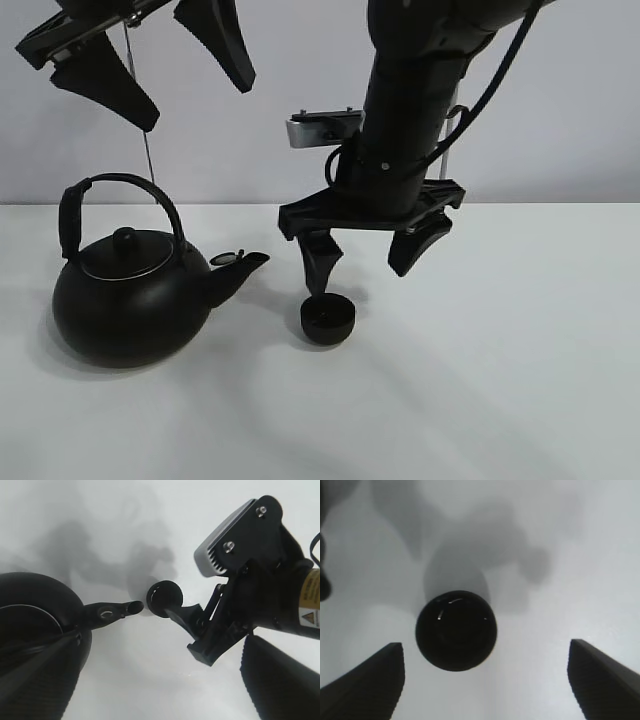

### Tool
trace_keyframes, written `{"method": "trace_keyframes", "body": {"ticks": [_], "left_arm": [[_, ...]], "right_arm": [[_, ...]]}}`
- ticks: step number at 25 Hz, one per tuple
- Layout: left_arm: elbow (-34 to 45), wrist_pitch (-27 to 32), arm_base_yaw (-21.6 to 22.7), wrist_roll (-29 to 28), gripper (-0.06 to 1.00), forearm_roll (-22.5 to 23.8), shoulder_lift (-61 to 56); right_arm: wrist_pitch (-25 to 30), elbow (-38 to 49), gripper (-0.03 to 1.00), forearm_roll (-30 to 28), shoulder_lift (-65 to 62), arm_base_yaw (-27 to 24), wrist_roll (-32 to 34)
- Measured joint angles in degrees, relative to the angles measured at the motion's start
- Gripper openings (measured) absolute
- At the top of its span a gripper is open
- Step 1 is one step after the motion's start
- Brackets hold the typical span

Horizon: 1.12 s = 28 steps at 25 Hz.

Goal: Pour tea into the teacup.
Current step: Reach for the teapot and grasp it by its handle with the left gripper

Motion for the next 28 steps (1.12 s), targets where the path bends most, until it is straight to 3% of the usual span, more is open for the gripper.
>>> {"method": "trace_keyframes", "body": {"ticks": [28], "left_arm": [[0.0, 0.0, 0.0, 0.0, 0.63, 0.0, 0.0]], "right_arm": [[12.2, 0.0, 0.61, 0.7, -20.4, -18.2, 7.0]]}}
